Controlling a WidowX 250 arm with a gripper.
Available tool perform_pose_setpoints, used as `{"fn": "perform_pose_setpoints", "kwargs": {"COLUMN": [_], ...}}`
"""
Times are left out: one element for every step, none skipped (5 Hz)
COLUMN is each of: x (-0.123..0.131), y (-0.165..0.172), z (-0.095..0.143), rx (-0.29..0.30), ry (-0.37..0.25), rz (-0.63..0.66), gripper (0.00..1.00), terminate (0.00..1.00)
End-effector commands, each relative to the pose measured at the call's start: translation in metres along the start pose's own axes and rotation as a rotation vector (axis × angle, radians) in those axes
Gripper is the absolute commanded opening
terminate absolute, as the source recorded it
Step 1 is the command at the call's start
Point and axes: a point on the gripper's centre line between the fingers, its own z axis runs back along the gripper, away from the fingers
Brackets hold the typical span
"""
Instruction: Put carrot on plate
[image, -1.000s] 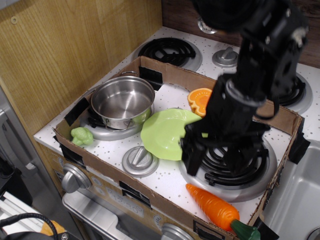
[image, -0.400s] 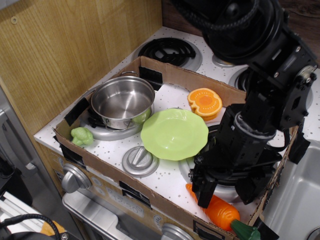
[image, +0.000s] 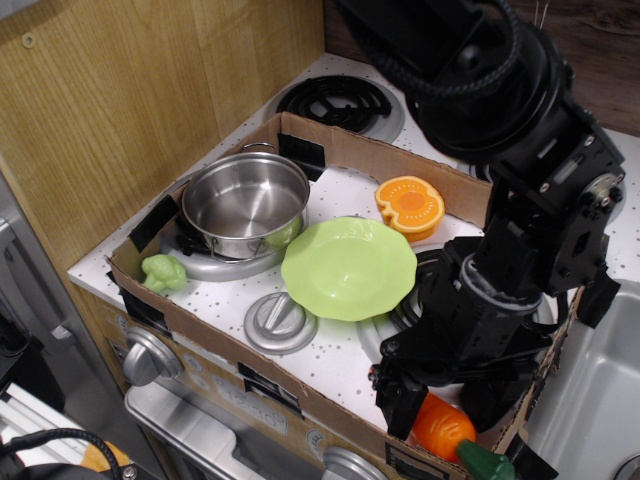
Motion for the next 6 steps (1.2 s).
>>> {"fn": "perform_pose_setpoints", "kwargs": {"x": [0.003, 0.014, 0.029, 0.058, 0.092, 0.123], "y": [0.003, 0.009, 0.017, 0.024, 0.021, 0.015], "z": [0.014, 0.033, 0.06, 0.078, 0.074, 0.061], "rx": [0.017, 0.028, 0.055, 0.071, 0.032, -0.051], "ry": [-0.054, -0.102, -0.099, -0.077, -0.22, -0.289], "rz": [-0.001, -0.008, -0.022, -0.076, -0.162, -0.276], "gripper": [0.0, 0.0, 0.0, 0.0, 0.0, 0.0], "terminate": [0.0, 0.0, 0.0, 0.0, 0.0, 0.0]}}
